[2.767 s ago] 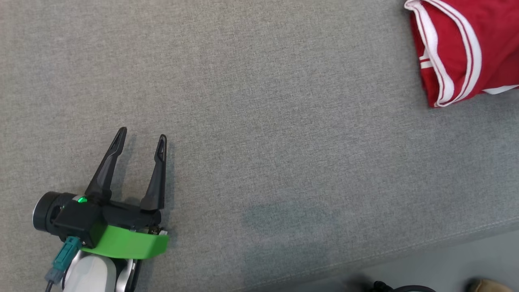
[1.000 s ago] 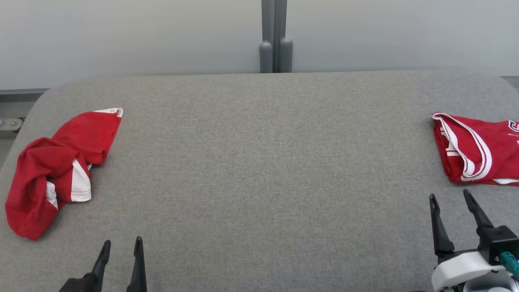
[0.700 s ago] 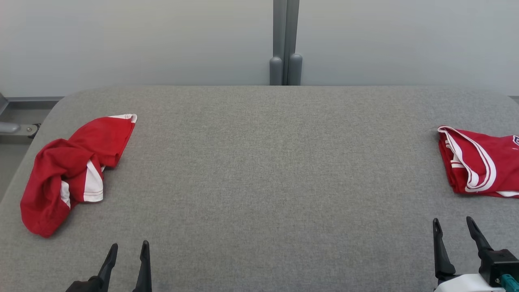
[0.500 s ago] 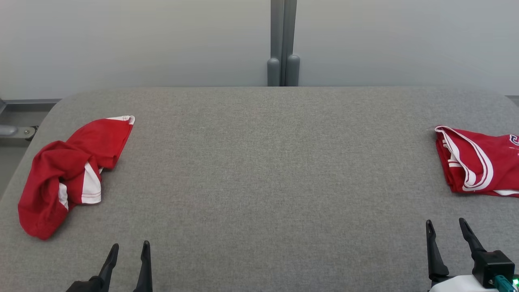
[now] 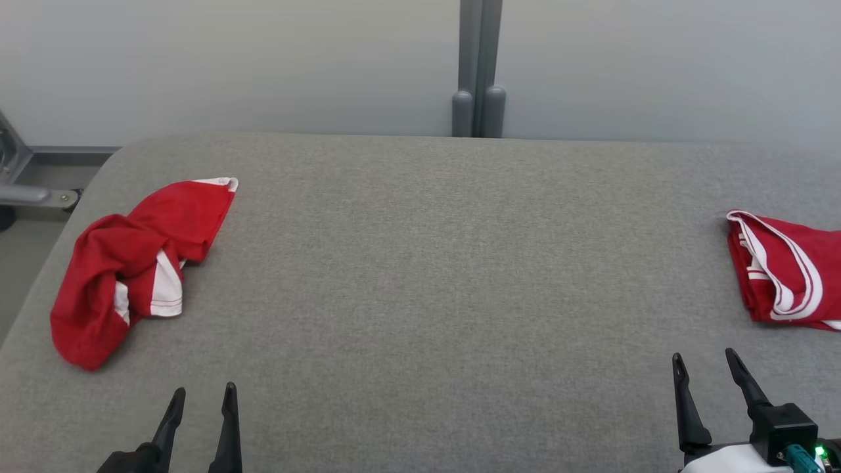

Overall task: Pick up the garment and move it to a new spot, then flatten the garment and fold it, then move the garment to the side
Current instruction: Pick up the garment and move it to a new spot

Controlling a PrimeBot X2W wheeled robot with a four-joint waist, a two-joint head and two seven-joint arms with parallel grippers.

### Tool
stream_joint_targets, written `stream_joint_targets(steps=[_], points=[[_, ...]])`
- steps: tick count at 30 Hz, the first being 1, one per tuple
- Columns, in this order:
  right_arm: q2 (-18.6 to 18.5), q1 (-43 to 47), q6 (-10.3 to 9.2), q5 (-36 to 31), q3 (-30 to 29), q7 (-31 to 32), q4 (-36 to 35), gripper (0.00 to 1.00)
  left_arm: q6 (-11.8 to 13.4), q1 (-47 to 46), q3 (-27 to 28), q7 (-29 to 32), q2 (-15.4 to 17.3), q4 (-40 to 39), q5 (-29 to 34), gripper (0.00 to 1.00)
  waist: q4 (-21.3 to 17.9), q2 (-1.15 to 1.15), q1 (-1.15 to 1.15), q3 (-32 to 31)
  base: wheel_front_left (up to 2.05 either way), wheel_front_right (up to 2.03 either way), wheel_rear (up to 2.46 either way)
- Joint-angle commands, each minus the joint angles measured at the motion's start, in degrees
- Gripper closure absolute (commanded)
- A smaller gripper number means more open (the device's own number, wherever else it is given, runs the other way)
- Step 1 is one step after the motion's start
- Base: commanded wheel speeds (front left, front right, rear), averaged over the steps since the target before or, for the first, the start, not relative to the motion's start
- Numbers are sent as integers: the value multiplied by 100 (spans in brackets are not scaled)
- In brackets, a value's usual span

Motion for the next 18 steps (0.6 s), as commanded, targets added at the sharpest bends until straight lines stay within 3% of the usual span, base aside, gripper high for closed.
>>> stream_joint_targets(steps=[1, 8, 13, 18], points=[[-9, 83, -11, -41, 38, -15, -56, 0, -17, -25, 71, -15, -22, -40, 65, 0, 271, 0, 0, -21, 0, 0, 0], [-4, 45, -11, -11, 394, -16, -5, 0, -17, 144, 291, -15, -120, -98, 156, 0, 1431, 0, 0, -149, 0, 0, 0], [-41, -66, -11, 11, 694, -16, 28, 0, -17, 233, 499, -15, -149, -139, 171, 0, 1958, 0, 0, -180, 0, 0, 0], [-180, -474, -11, 55, 1134, -16, 121, 0, -17, 251, 818, -15, -253, -296, 89, 0, 2146, 0, 0, 26, 0, 0, 0]])
